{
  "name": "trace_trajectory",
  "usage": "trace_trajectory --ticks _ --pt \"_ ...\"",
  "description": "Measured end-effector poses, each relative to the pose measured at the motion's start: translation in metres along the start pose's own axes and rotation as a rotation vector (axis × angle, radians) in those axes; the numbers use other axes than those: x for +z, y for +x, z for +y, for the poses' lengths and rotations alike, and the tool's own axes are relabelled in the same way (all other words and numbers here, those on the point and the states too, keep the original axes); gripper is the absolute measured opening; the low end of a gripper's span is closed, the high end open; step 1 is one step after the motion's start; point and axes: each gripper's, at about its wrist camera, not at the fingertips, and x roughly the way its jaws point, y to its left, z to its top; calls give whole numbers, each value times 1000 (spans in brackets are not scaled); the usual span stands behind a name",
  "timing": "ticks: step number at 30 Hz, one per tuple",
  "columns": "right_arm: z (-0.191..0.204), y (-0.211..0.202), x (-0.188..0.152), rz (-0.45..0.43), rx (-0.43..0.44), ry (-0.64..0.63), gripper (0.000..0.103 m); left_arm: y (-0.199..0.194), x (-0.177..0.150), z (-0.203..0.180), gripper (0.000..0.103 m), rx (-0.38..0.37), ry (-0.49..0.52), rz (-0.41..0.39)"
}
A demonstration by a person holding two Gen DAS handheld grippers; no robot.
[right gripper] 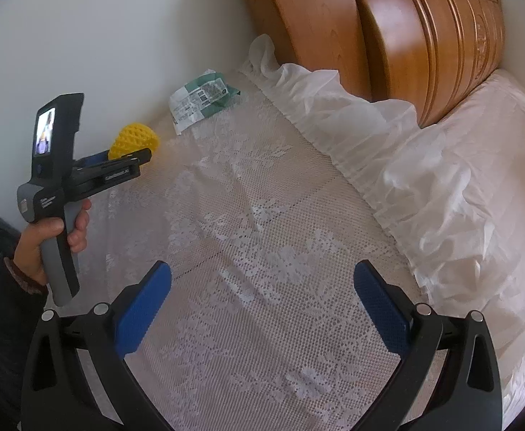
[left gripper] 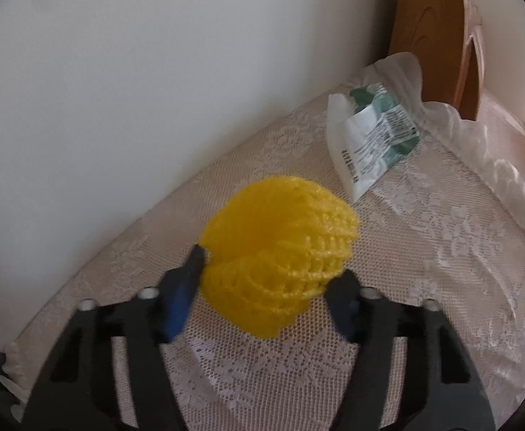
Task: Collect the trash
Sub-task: 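Grasp the yellow foam net with the left tool while the right tool grasps the white-green packet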
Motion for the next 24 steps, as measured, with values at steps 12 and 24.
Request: trace_trajectory --ticks 12,24 --pt "36 58 85 -31 -27 -170 101 -26 -8 18 37 -11 -62 -16" --pt "96 163 168 6 -42 -306 101 -69 -54 52 37 -27 -160 -22"
